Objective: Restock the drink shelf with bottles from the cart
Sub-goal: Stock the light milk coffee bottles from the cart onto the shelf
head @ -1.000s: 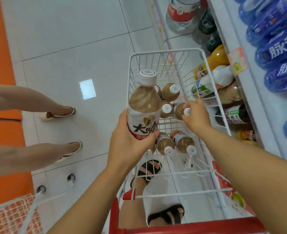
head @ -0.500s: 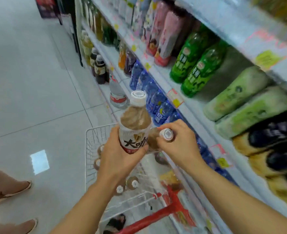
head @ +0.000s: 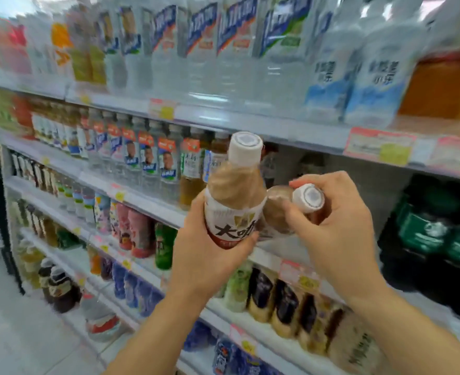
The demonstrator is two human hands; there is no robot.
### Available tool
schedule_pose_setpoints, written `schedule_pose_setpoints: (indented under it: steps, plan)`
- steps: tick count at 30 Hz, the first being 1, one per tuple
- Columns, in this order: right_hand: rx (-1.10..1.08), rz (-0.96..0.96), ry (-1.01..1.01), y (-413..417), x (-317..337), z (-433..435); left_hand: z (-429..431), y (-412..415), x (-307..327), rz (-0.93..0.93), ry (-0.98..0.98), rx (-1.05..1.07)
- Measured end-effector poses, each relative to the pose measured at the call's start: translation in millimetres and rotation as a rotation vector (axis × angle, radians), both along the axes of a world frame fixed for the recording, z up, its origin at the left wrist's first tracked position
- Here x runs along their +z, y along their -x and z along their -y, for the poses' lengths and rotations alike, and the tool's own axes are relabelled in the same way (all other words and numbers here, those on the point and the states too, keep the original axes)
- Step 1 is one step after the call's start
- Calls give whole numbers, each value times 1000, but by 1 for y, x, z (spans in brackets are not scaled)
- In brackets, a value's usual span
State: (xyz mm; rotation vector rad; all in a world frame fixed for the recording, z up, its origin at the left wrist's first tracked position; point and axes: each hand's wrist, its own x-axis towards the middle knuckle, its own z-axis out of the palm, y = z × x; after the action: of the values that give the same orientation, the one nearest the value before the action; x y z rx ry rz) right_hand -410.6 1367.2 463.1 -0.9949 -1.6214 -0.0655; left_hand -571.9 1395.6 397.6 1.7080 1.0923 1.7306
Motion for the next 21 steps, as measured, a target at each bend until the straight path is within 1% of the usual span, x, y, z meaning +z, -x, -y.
schedule_pose_setpoints:
  steps: [2, 4, 7, 10, 15, 17, 19, 21]
  plan:
    - [-62, 2, -65, -20, 6, 7, -5, -25, 10, -11, -35, -73]
    - [-130, 32, -86, -37, 5, 8, -12, -48, 11, -40, -49, -139]
    - [-226, 62, -76, -61, -8, 0, -22, -74, -3, -78, -28, -222]
    - [-295, 38, -54, -80, -17, -15, -33, -89, -13, -111, -6, -254]
    - [-424, -69, -37, -96, -6, -52, -54, -99, -11, -101, 27, -279]
    - [-495, -120, 21, -103, -1, -72, -62, -100, -10, -93, 53, -290]
    - [-509, -209, 92, -109, -1, -91, -68, -101, -8, -85, 92, -311]
    - [-501, -250, 102, -112, -4, -104, -75, -101, -6, -93, 113, -329]
